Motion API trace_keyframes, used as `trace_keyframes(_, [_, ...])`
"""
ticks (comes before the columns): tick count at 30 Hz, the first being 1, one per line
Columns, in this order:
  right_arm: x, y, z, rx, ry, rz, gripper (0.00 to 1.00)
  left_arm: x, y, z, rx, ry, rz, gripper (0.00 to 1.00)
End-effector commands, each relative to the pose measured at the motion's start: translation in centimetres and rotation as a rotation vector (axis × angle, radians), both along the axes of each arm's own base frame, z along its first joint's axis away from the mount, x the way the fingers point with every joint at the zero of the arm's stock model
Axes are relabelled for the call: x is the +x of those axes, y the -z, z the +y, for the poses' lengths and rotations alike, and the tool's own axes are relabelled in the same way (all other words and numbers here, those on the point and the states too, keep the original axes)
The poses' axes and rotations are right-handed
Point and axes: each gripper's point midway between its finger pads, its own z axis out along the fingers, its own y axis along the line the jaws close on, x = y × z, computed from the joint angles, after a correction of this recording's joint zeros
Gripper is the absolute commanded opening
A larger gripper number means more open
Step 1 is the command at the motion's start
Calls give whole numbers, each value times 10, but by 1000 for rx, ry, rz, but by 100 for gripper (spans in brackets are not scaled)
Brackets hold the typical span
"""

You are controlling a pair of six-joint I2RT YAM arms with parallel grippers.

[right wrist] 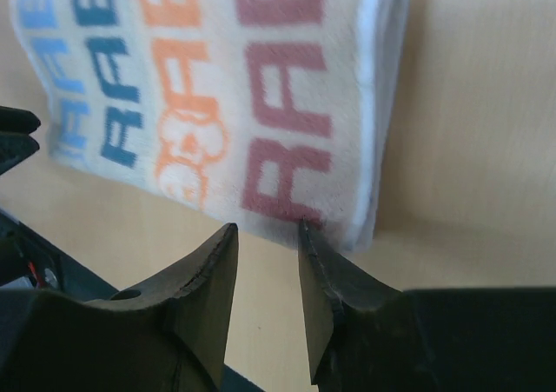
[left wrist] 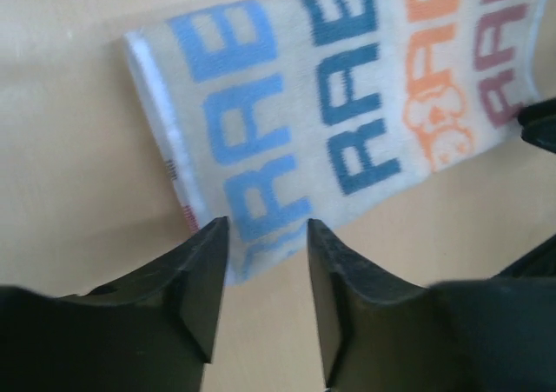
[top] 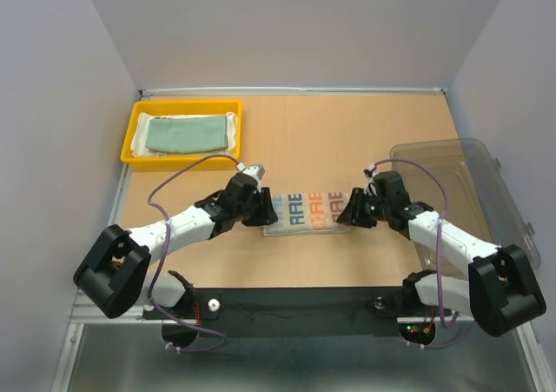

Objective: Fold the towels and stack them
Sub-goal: Smooth out wrinkles on the folded towel

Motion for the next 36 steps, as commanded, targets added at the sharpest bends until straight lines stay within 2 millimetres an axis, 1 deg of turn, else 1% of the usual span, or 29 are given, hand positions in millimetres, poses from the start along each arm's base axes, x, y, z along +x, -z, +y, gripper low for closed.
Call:
trace_keyframes(1, [-9, 19, -1, 35, 66, 22, 40, -11, 47, 21, 53, -113, 76, 48])
trace_keyframes(2, [-18, 30, -5, 26, 77, 50, 40, -13, 53, 23, 59, -120, 82, 46])
trace_keyframes(3, [-18, 31, -7, 27, 93, 46, 40, -16, 59, 27, 72, -130, 94, 46])
trace_keyframes(4, [-18, 32, -10, 24, 125, 40, 40, -21, 70, 34, 97, -142, 110, 43])
trace_keyframes(6, [-18, 33, -15, 17, 157, 30, 40, -23, 76, 38, 107, -152, 121, 35])
trace_keyframes(8, [-17, 36, -22, -3, 195, 18, 40, -24, 79, 41, 118, -159, 131, 35])
trace_keyframes(9, [-16, 32, -23, 3, 203, -3, 40, -25, 79, 42, 120, -162, 134, 34])
trace_keyframes(11, [-13, 26, -25, 2, 213, -28, 39, -24, 74, 42, 111, -165, 120, 34])
trace_keyframes(12, [-12, 19, -24, 7, 201, -47, 39, -24, 71, 43, 111, -167, 117, 36])
trace_keyframes(13, [-7, 6, -19, 16, 165, -88, 39, -22, 62, 42, 96, -168, 96, 37])
trace_keyframes(14, [-5, -1, -17, 19, 143, -105, 39, -22, 58, 42, 92, -170, 89, 37])
trace_keyframes(16, [-3, -11, -16, 5, 110, -117, 39, -19, 41, 40, 64, -170, 58, 43])
trace_keyframes(17, [3, -26, -12, 4, 86, -156, 39, -17, 33, 39, 49, -168, 43, 46])
trace_keyframes(18, [4, -32, -12, -2, 74, -165, 39, -13, 22, 42, 53, -190, 16, 51])
trace_keyframes(19, [6, -38, -11, 2, 73, -172, 39, -12, 16, 42, 48, -191, 3, 53])
trace_keyframes(20, [12, -52, -9, 10, 72, -202, 39, -12, 12, 45, 58, -194, -4, 55])
trace_keyframes(22, [15, -57, -9, 6, 75, -202, 39, -5, -3, 46, 52, -208, -41, 57])
trace_keyframes(24, [18, -60, -7, 6, 72, -203, 39, -3, -10, 48, 56, -209, -57, 56])
trace_keyframes(25, [19, -58, -6, 7, 69, -196, 39, -3, -9, 49, 61, -209, -59, 56])
trace_keyframes(26, [19, -49, -4, -2, 56, -163, 39, -2, -10, 49, 61, -208, -62, 56])
trace_keyframes(30, [14, -23, -6, -13, 68, -114, 38, -1, -10, 50, 65, -204, -64, 56])
trace_keyframes(31, [10, -9, -9, -19, 84, -94, 35, 0, -13, 51, 60, -207, -73, 56])
trace_keyframes(33, [4, 11, -12, -37, 89, -55, 31, 3, -17, 56, 58, -218, -88, 57])
trace_keyframes(34, [0, 18, -14, -45, 90, -39, 31, 6, -20, 58, 51, -222, -95, 56])
trace_keyframes(35, [-10, 33, -19, -64, 91, -7, 31, 8, -22, 61, 53, -227, -99, 57])
trace_keyframes(36, [-12, 37, -20, -75, 89, 0, 31, 9, -22, 65, 60, -232, -98, 57])
